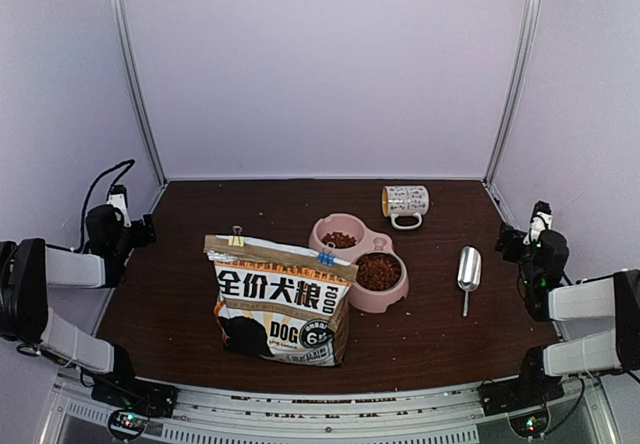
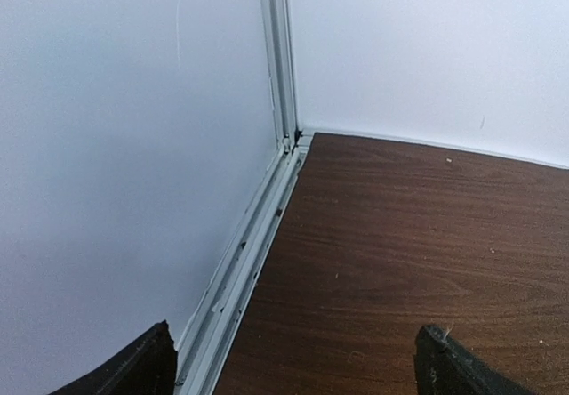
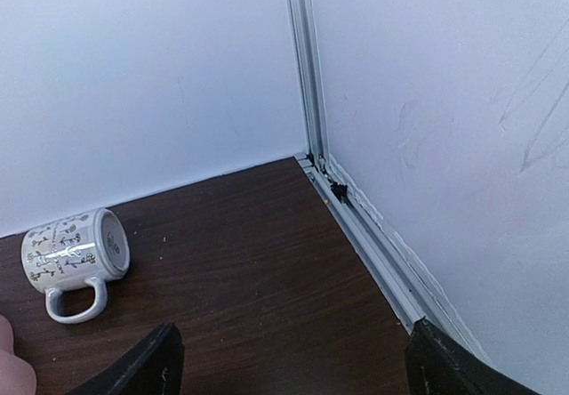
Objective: Serve the pet food
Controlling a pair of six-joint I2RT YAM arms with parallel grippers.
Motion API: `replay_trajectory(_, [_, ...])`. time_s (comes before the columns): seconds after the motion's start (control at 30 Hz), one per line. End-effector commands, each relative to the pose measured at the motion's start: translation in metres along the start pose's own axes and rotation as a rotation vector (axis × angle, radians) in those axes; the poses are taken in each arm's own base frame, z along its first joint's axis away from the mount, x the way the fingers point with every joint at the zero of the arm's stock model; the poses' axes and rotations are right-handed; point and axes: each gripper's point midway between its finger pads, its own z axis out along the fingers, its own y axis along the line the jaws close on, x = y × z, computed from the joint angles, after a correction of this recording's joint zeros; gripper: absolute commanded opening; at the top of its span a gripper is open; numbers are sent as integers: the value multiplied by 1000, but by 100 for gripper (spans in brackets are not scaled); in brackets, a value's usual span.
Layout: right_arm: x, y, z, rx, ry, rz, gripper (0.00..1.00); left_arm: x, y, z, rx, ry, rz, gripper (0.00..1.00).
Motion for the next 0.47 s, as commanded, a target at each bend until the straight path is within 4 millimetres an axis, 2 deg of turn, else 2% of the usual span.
replay_trajectory(0.0, [-36, 10, 4, -45, -165, 4, 88, -23, -12, -2, 63, -122, 37, 95])
replay_trajectory(0.43, [-33, 10, 3, -50, -162, 3, 88, -24, -15, -8, 63, -154, 52, 95])
